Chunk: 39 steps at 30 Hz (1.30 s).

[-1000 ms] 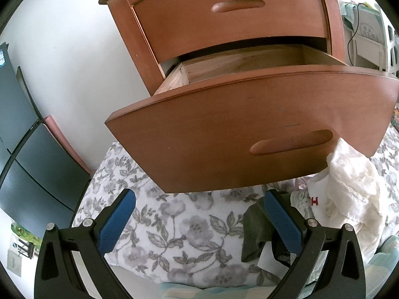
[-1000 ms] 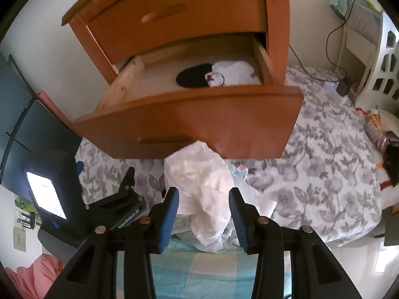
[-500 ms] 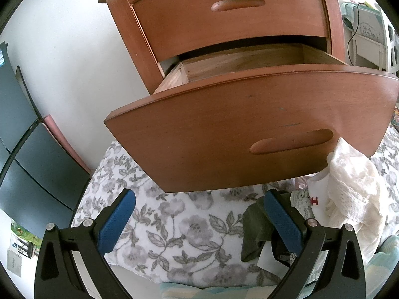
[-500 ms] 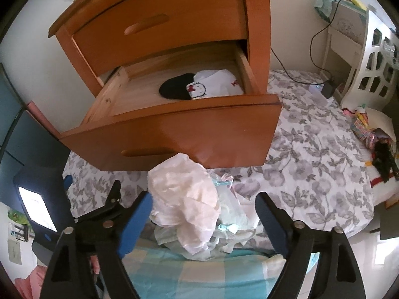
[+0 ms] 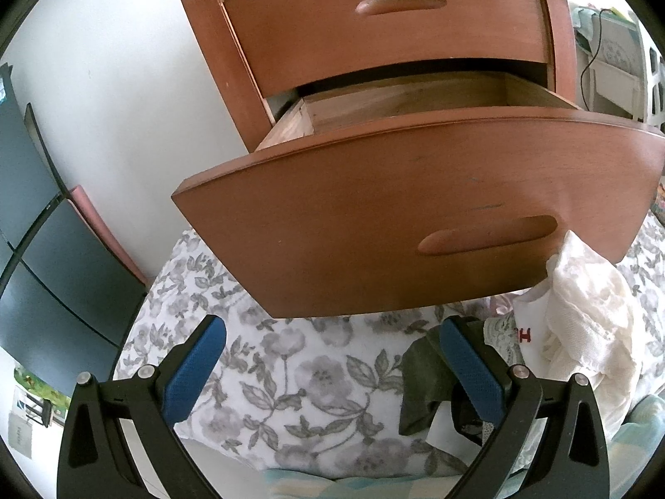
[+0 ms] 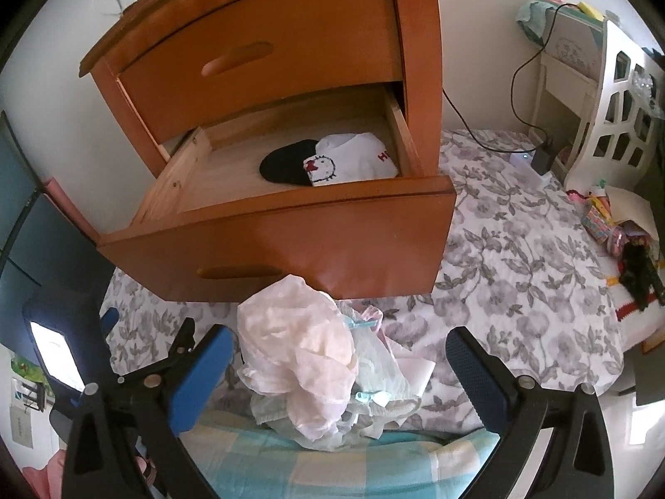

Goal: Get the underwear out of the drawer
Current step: 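Raise the right gripper into the drawer toward the white Hello Kitty garment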

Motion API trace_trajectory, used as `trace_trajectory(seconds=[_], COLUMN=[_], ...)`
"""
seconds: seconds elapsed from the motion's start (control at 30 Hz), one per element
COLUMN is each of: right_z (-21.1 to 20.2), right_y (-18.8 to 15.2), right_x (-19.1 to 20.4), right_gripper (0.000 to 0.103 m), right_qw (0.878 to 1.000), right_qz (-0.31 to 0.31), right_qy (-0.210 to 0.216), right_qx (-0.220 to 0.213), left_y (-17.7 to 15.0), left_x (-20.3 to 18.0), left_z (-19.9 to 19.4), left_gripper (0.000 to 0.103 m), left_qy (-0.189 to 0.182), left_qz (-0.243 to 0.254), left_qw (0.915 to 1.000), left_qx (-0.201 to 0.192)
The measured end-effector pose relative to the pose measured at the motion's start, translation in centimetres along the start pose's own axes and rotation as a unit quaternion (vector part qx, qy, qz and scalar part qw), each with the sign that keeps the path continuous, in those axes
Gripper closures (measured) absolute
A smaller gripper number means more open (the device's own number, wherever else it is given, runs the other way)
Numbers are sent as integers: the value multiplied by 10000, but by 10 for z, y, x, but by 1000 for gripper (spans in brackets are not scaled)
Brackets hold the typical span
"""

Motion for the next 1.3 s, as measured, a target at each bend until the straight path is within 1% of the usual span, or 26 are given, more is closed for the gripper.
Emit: trace_trajectory(seconds=[0.2, 0.3, 0.57, 0.67, 0.83, 0.97, 1.07, 1.2, 1.3], right_z=[11, 14, 12, 9, 6, 9, 15, 34, 54], right_y=[0, 1, 24, 40, 78, 106, 126, 144, 155], right_x=[1, 0, -2, -3, -5, -2, 1, 5, 10], right_gripper=[0, 0, 0, 0, 0, 0, 0, 0, 0], right_qw=[9999, 9998, 9993, 9988, 9981, 9969, 9962, 9952, 9927], right_qz=[-144, -152, -331, -404, -472, -664, -761, -912, -1162], right_qy=[20, 83, 40, 48, 122, 96, 210, 314, 295], right_qx=[71, 27, -187, -272, -382, -415, -380, -182, 128], left_y=[0, 0, 1, 1, 0, 0, -1, -2, -3], left_x=[0, 0, 2, 2, 2, 2, 1, 2, 1], left_z=[4, 7, 13, 18, 26, 30, 36, 42, 44], left_gripper=[0, 1, 0, 0, 1, 1, 1, 1, 1], left_qy=[-78, -112, -239, -313, -414, -418, -443, -489, -514], left_qz=[-22, -39, -141, -159, -231, -208, -185, -230, -248], left_qw=[9999, 9998, 9993, 9986, 9973, 9972, 9965, 9953, 9947], left_qx=[112, 160, 270, 382, 553, 588, 683, 806, 858])
Point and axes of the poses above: each gripper's, at about its wrist camera, not at the fingertips, and z roughly the way its jaws point, x to its left, y to its top, the point moved 4 cm from there along z, roughly the way its jaws point, and after that the axes turned 5 degrees about y, right-handed, at the moved point
